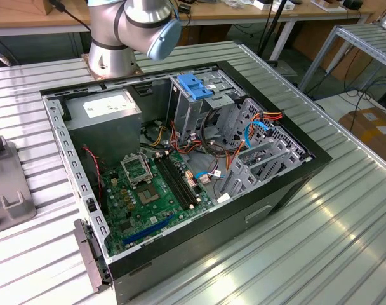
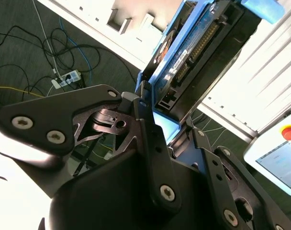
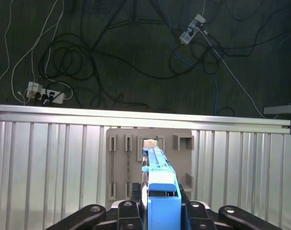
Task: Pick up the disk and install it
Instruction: 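Pick up the disk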
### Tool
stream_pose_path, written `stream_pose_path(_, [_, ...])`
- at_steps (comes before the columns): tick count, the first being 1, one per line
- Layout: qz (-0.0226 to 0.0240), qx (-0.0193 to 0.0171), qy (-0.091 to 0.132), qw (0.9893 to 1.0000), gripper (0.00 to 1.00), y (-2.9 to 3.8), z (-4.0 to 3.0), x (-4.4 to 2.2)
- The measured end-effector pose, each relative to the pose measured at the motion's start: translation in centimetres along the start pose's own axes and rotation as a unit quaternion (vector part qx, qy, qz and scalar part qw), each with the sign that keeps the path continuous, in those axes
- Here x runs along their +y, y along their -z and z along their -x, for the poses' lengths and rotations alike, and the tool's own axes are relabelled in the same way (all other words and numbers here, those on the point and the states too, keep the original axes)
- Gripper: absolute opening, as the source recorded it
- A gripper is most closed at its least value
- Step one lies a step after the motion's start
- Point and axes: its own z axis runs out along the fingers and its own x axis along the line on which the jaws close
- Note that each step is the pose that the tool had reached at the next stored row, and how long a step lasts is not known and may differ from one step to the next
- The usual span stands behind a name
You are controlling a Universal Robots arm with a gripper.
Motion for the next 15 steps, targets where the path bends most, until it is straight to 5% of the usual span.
stream_pose_path(15, [0.0, 0.0, 0.0, 1.0, 0.37, 0.21, -1.67, 0.07])
